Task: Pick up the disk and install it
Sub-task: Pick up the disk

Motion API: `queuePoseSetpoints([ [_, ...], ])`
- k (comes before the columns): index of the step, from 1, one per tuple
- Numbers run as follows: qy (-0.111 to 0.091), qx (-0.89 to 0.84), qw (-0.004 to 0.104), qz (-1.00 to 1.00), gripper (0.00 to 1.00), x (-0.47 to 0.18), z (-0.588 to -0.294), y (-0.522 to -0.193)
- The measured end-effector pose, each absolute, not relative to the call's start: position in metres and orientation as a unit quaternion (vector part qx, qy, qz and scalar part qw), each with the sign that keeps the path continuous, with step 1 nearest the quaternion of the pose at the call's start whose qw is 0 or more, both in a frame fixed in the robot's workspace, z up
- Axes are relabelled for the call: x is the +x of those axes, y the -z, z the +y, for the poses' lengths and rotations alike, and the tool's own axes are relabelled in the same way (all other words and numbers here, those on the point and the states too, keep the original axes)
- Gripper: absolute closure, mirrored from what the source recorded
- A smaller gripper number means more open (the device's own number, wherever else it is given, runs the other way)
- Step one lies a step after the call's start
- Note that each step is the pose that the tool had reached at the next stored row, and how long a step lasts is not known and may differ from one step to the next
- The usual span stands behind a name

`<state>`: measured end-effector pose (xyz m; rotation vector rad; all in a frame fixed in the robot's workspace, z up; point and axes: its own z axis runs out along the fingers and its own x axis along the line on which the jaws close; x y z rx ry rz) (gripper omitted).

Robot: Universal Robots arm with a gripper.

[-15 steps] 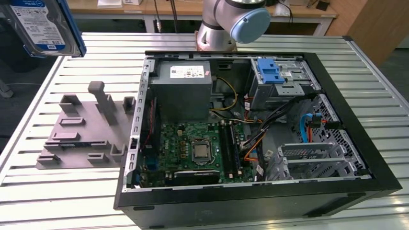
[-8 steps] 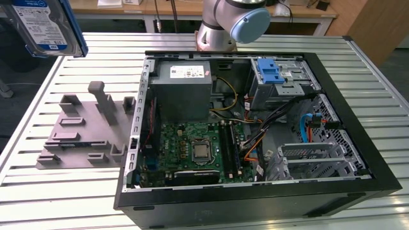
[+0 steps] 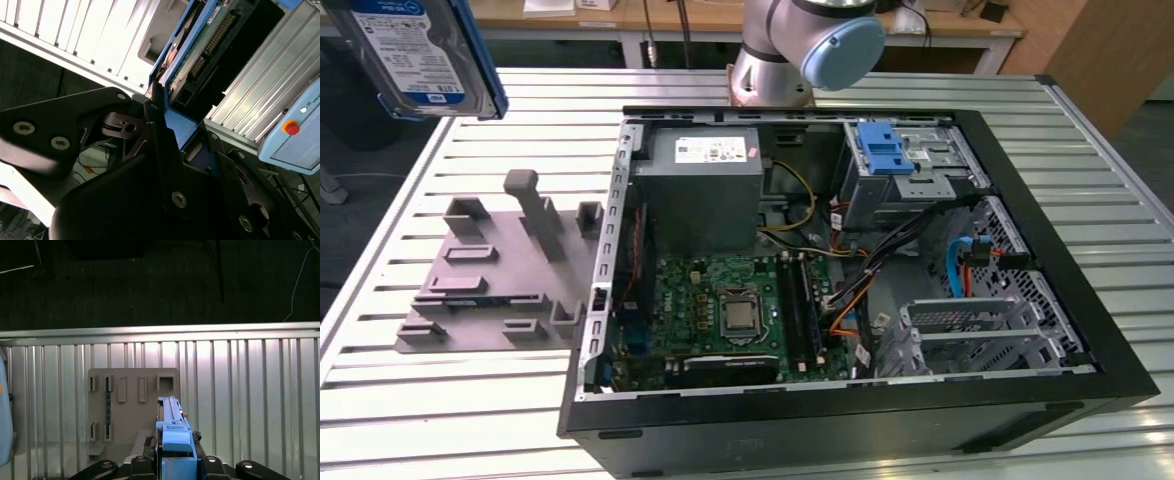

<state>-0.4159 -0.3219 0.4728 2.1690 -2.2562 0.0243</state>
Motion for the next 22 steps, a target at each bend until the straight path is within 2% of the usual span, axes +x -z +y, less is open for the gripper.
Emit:
queuePoseSetpoints([
  [22,-0.008,0.693,0.006,-0.721,0.64,-0.402,-0.322,-0.473],
])
